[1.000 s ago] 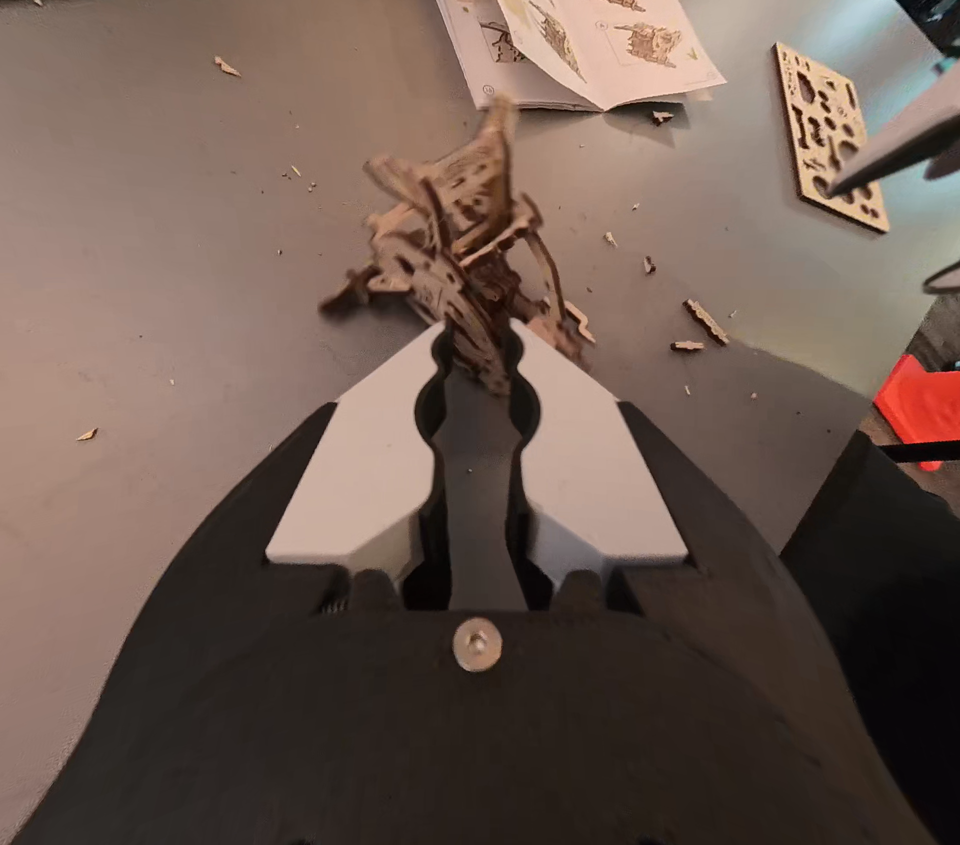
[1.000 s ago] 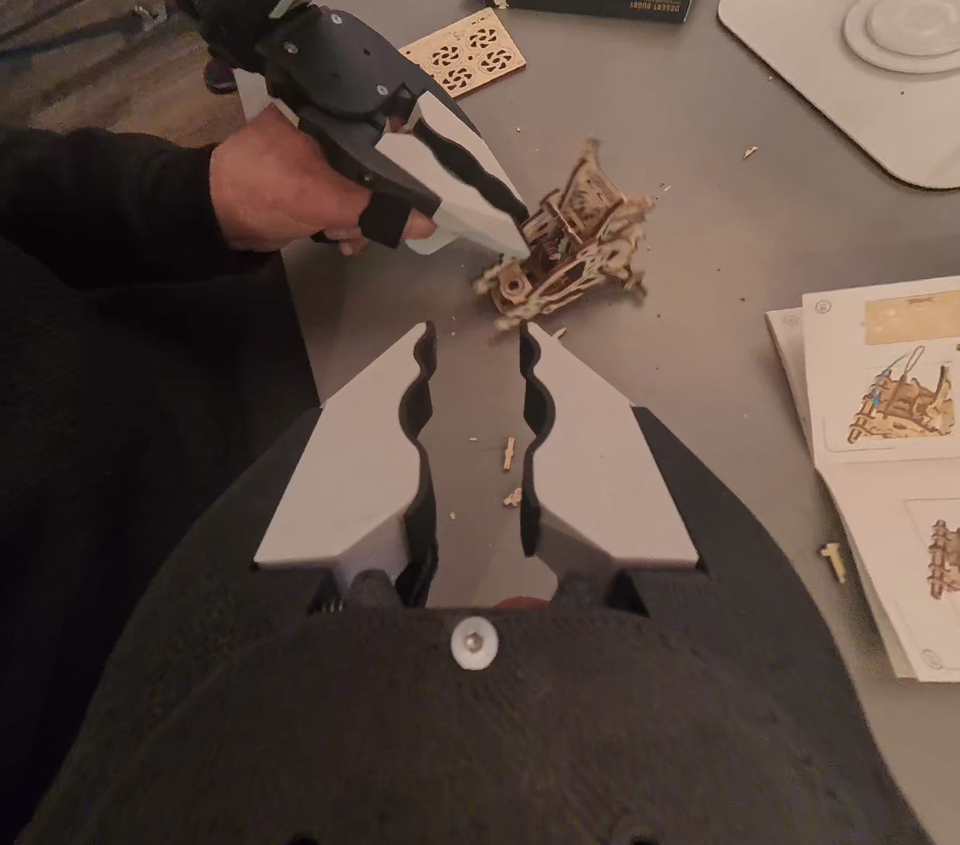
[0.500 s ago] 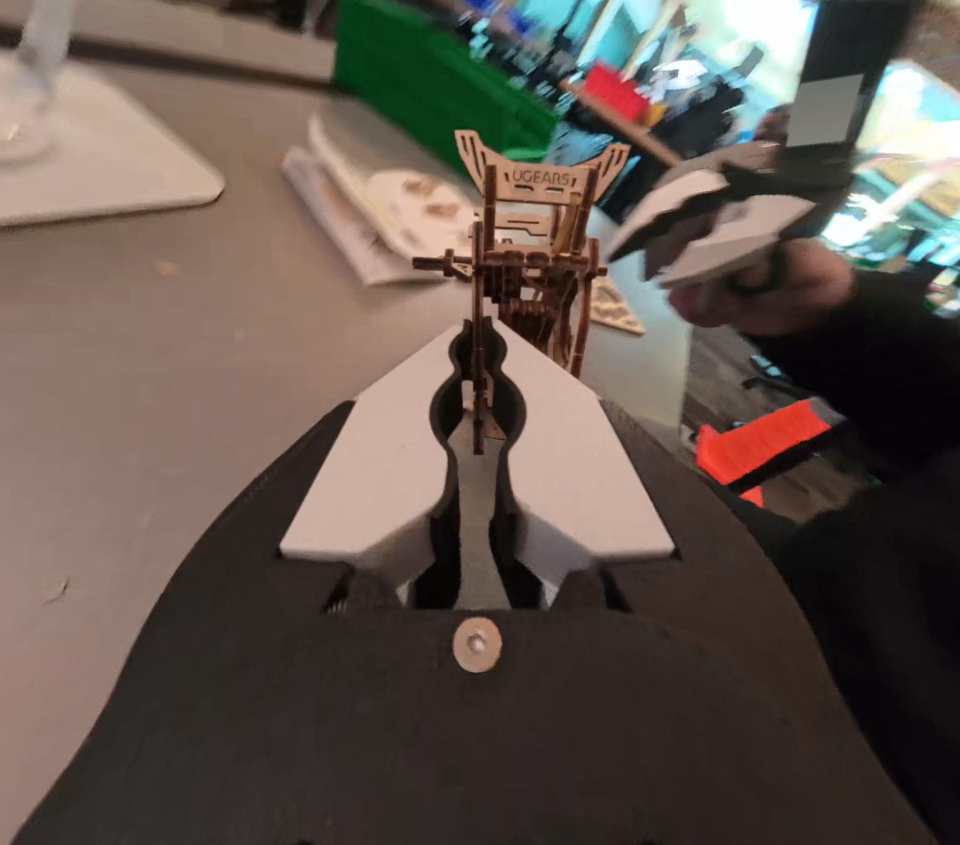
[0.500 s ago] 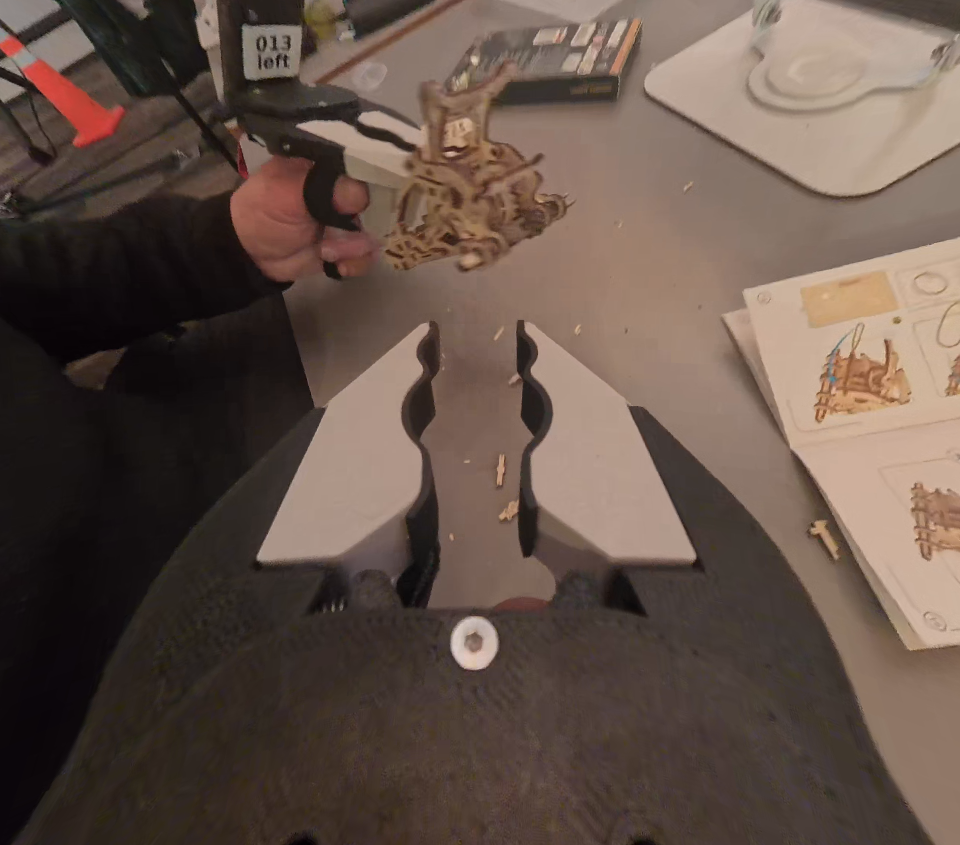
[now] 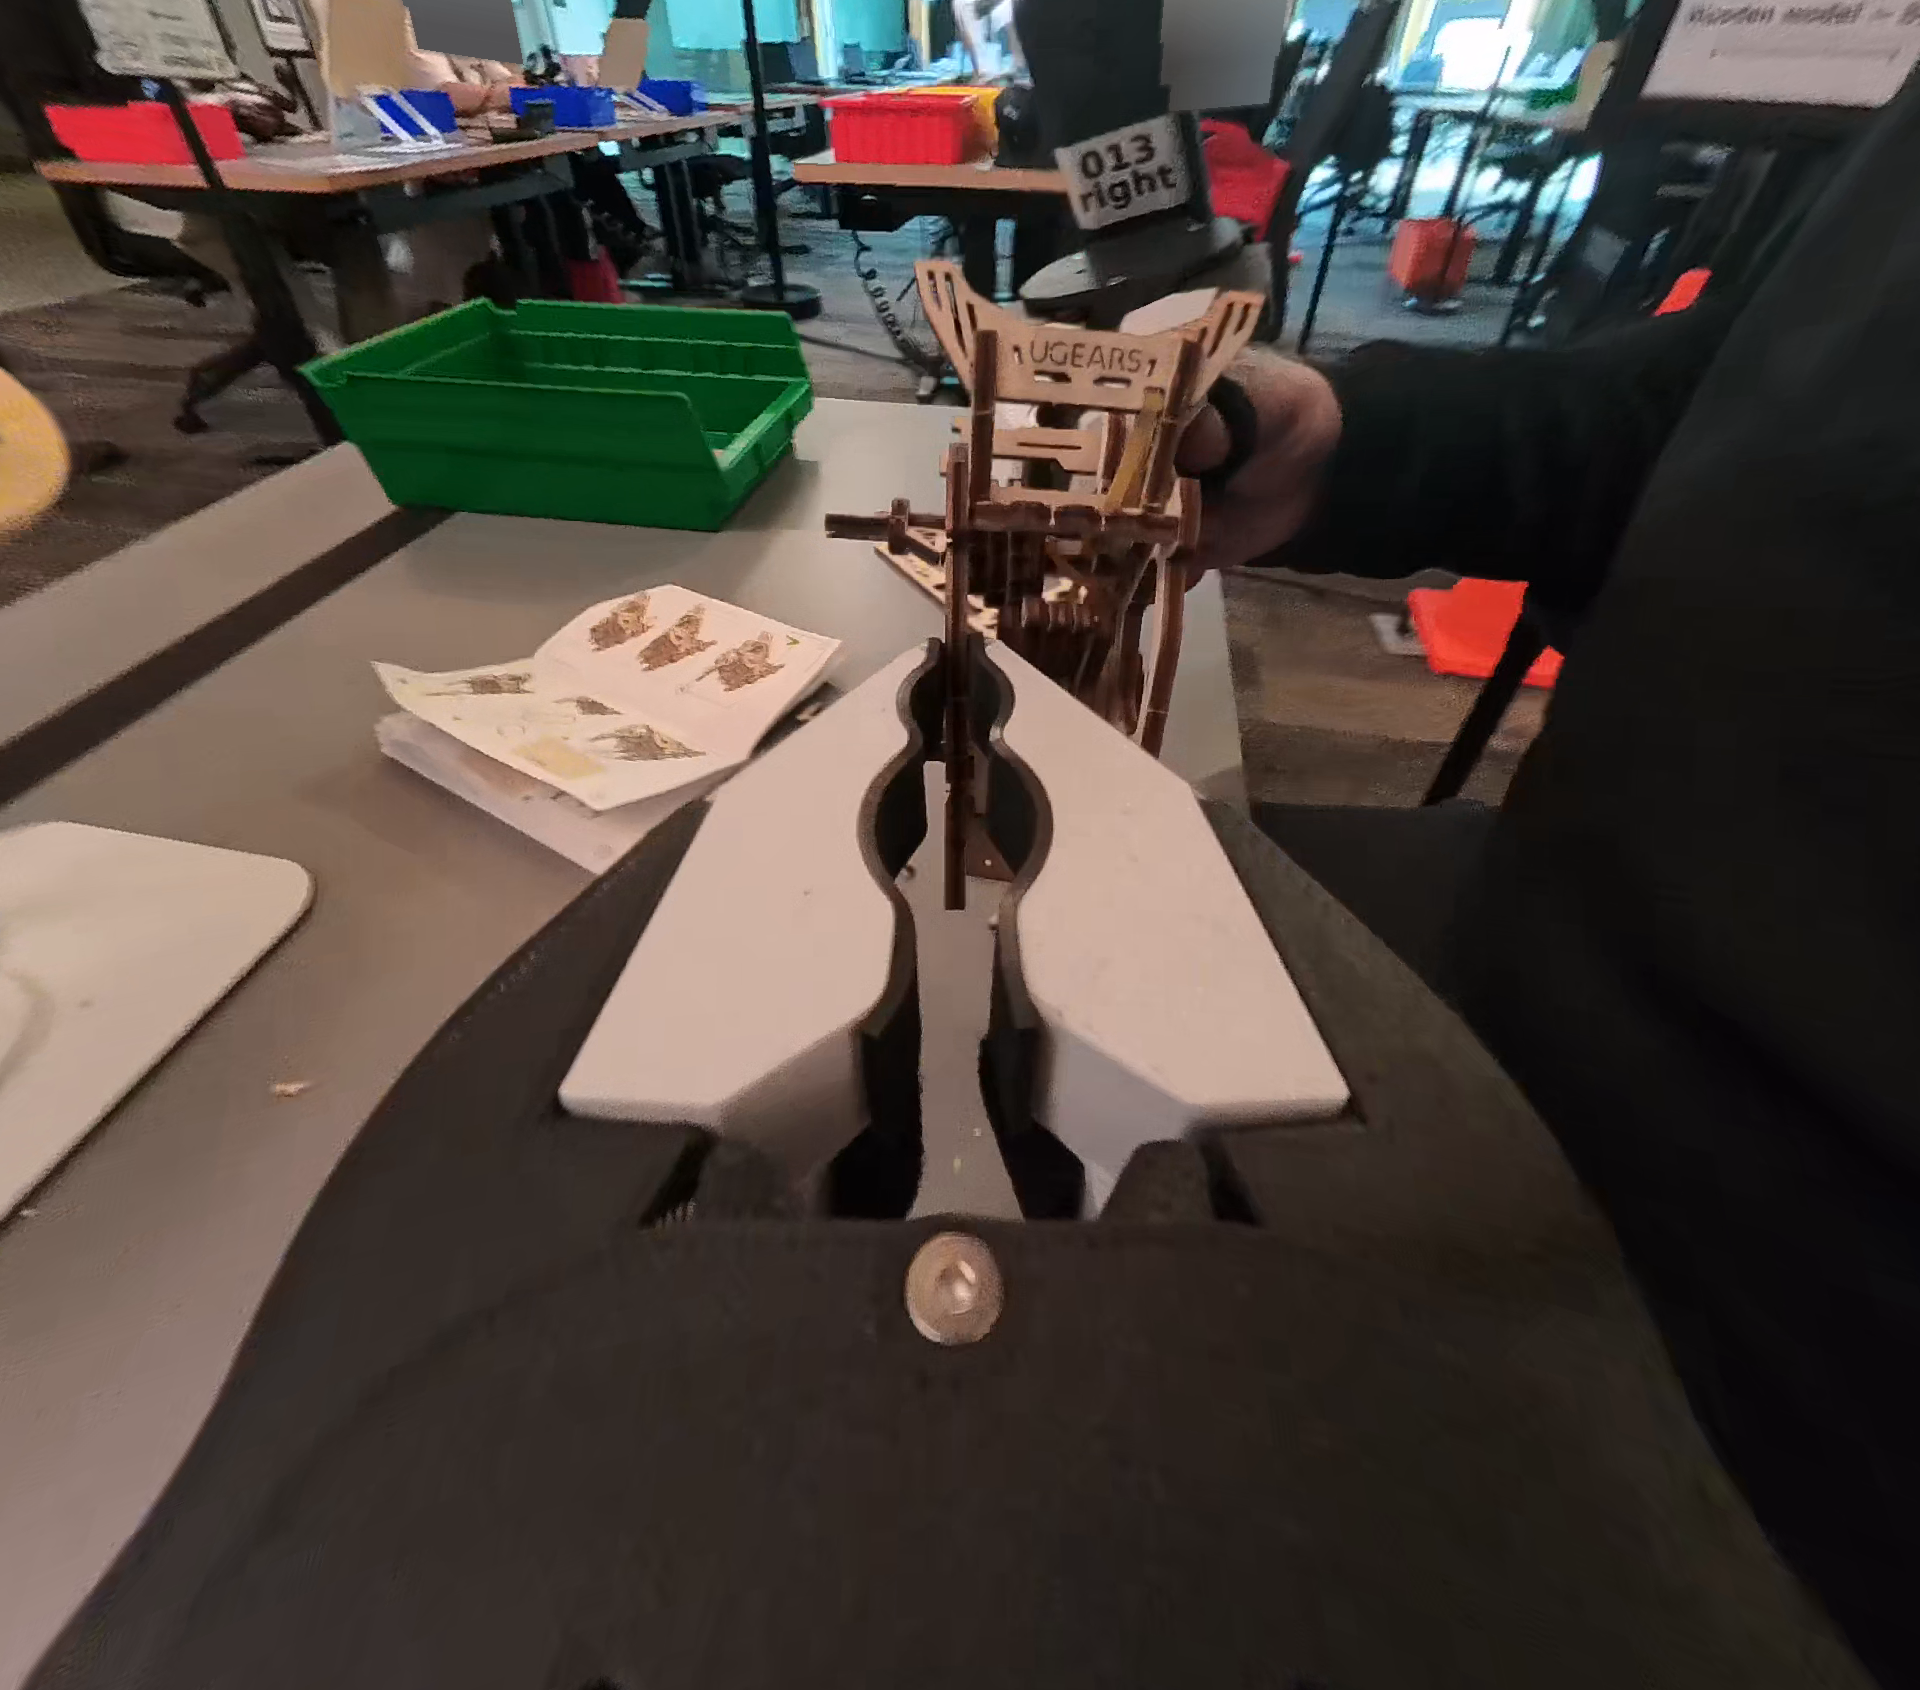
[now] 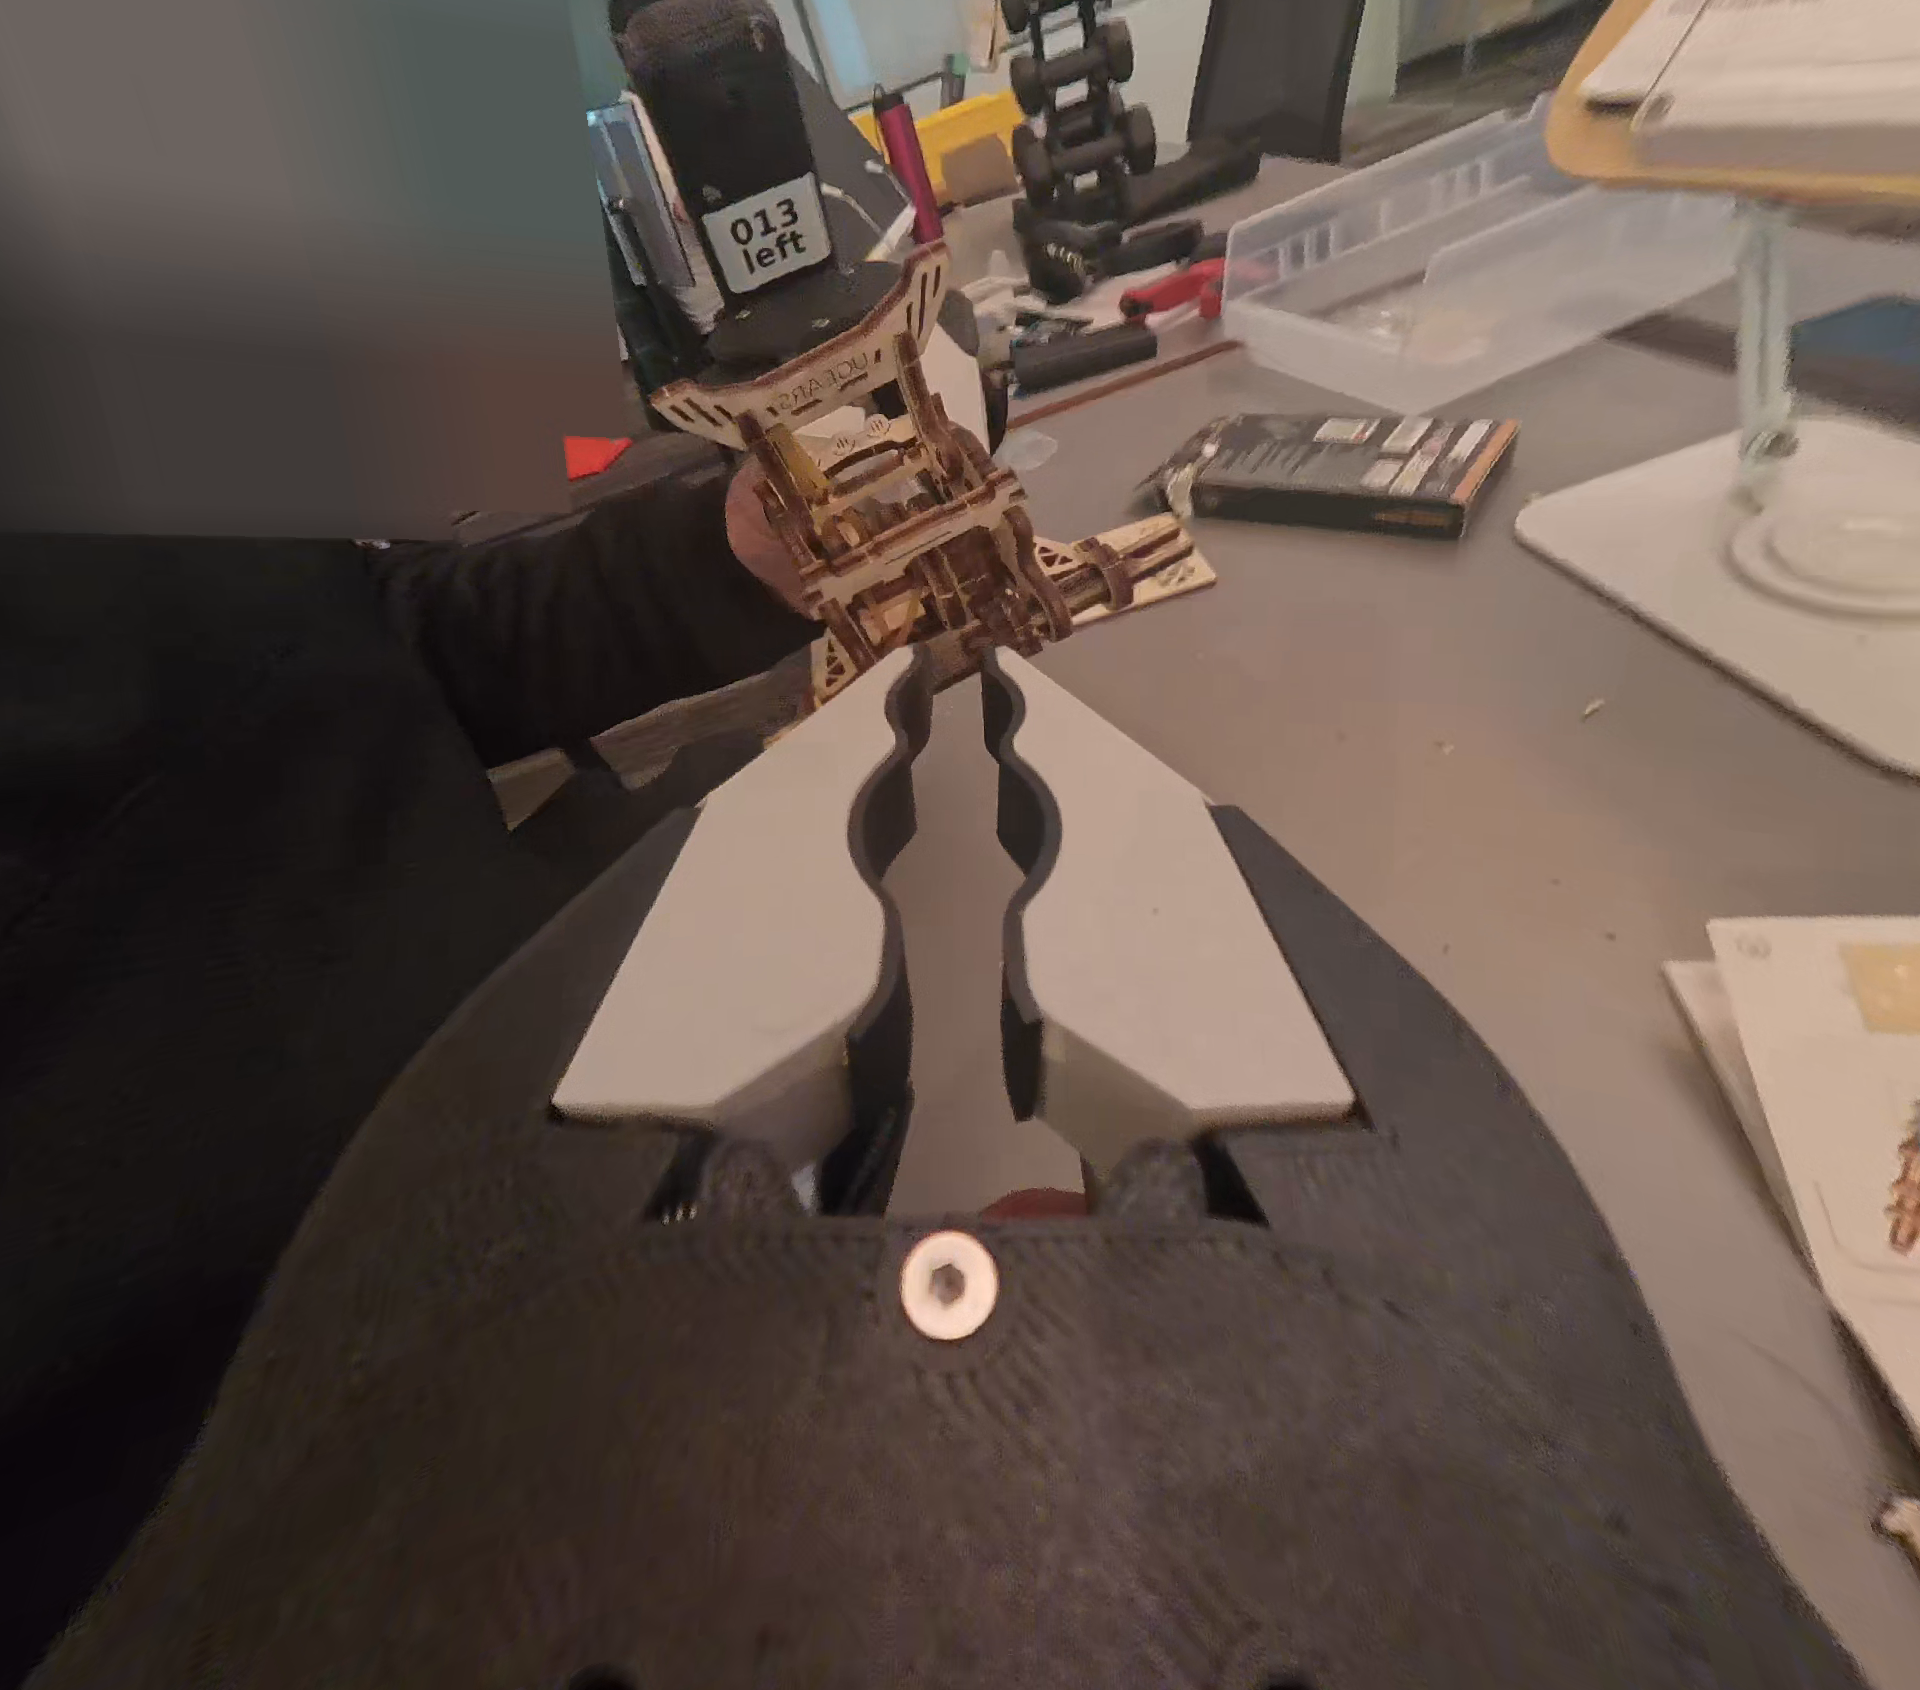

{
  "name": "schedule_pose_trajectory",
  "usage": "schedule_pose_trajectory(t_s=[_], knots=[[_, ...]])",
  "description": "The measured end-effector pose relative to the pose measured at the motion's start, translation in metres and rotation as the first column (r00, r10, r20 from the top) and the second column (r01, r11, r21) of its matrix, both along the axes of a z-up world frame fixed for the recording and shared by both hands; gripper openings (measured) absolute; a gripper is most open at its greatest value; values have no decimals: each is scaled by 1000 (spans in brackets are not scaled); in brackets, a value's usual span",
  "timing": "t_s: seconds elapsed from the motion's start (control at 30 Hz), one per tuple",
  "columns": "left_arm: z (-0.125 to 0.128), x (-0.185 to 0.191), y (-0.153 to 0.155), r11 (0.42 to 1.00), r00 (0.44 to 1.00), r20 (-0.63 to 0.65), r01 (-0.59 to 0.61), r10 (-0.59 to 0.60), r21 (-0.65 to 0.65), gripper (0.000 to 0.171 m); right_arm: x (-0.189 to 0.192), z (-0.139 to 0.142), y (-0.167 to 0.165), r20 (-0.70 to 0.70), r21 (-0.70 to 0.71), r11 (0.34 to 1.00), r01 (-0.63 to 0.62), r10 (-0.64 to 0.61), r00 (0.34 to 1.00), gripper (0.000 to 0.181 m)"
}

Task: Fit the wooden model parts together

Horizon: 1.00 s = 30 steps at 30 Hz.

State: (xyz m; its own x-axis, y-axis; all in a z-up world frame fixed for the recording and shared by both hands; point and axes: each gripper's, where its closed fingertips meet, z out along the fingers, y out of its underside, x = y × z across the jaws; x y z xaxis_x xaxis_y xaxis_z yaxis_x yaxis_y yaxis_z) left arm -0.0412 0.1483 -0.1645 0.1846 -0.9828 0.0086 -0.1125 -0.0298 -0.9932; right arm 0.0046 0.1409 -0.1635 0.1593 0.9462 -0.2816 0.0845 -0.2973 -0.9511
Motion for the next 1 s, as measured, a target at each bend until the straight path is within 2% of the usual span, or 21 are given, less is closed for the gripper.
schedule_pose_trajectory(t_s=[0.1,0.23,0.37,0.47,0.63,0.7,0.8,0.9,1.0], knots=[[9,1,-4,999,1000,-28,6,-5,54,0,2,7,-8,-8,58,997,-42,43,999,7],[12,3,-6,996,997,-73,2,5,93,0,4,9,-10,4,127,991,-39,39,999,8],[4,4,-2,999,996,-87,1,3,49,0,6,5,-10,35,140,990,-35,30,999,9],[-2,4,0,1000,1000,-29,5,-6,-28,0,13,6,-9,32,137,991,-7,2,999,13],[-1,13,-6,990,992,118,56,-41,-127,0,19,-12,-14,18,-94,996,1,0,1000,33],[-4,19,-8,990,991,124,69,-53,-124,0,15,-12,-22,-59,-213,977,-31,19,998,31],[-5,28,-10,992,991,117,78,-66,-104,3,12,-13,-35,-177,-369,918,-143,81,981,32],[-7,32,-8,990,991,112,86,-73,-114,4,12,-14,-39,-240,-401,895,-193,100,966,24],[-12,34,-4,982,988,141,92,-69,-163,0,11,-20,-34,-217,-386,908,-162,81,973,18]])
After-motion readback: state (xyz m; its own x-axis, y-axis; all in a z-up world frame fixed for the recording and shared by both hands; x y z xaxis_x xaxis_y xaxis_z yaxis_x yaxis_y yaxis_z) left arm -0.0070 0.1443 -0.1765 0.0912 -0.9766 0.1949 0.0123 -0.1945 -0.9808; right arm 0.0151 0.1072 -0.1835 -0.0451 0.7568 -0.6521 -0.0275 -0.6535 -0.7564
